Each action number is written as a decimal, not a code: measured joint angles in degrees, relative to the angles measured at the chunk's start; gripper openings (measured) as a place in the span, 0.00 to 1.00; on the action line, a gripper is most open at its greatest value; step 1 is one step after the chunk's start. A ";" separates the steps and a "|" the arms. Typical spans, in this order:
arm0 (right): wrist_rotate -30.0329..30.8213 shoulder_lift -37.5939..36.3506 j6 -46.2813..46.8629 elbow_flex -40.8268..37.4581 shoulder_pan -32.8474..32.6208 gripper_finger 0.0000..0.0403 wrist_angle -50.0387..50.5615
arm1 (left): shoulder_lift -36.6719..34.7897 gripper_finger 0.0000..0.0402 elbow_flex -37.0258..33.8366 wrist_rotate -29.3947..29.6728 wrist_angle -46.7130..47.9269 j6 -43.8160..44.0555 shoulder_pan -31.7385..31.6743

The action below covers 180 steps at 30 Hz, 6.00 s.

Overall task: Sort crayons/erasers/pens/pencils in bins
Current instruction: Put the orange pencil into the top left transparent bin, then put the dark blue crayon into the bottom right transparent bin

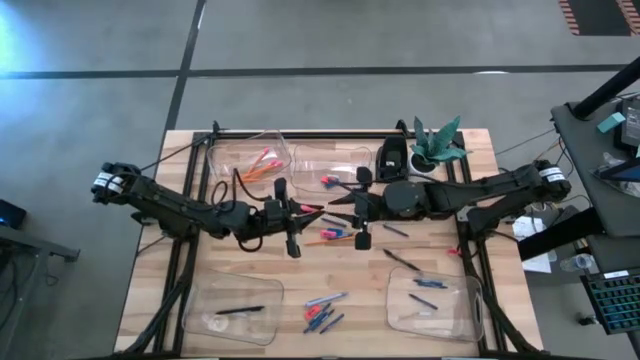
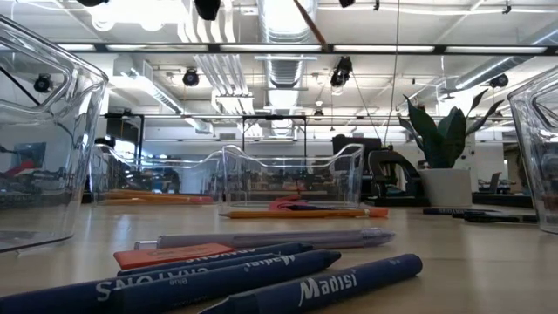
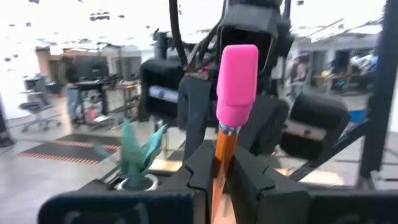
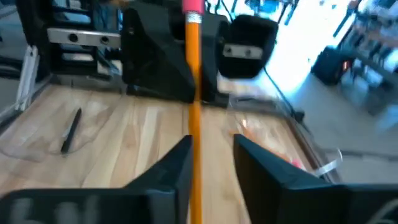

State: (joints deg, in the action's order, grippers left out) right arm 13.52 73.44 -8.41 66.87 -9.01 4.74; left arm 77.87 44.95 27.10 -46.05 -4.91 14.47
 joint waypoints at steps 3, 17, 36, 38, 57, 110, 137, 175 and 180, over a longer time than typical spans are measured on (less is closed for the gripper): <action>0.02 -1.08 3.36 4.25 0.75 0.38 13.89 | -0.20 0.04 0.00 2.58 2.53 -0.43 -0.93; 8.45 -1.56 25.19 7.59 2.14 0.47 57.55 | -10.25 0.04 4.40 15.75 42.53 -3.46 -20.15; -0.36 -1.79 37.68 -15.40 4.78 0.46 51.00 | -0.57 0.04 4.17 6.77 75.67 9.01 -38.69; -0.48 -1.81 38.02 -16.88 4.78 0.47 49.87 | 0.63 0.04 4.17 6.38 78.24 8.86 -39.09; -0.49 -1.81 38.47 -20.26 4.82 0.46 42.43 | 4.28 0.04 4.17 0.08 82.50 9.09 -42.91; -7.67 -0.90 45.52 -28.27 4.49 0.46 29.45 | -7.65 0.27 5.61 -11.04 68.42 24.09 -34.66; -6.62 -0.23 48.51 -34.54 4.54 0.29 24.52 | -6.95 0.27 5.15 -10.20 41.14 19.10 -4.70; 1.07 -5.93 41.94 -20.58 3.79 0.03 38.66 | -6.91 0.27 4.13 -9.70 39.03 19.52 -3.20; 1.03 -9.63 46.84 -15.15 -1.42 0.03 43.92 | -6.91 0.27 4.13 -9.71 39.20 19.54 -3.16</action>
State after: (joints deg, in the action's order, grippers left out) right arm 14.55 63.81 38.43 51.72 -10.43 48.66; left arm 70.96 49.08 17.39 -6.85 14.63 11.31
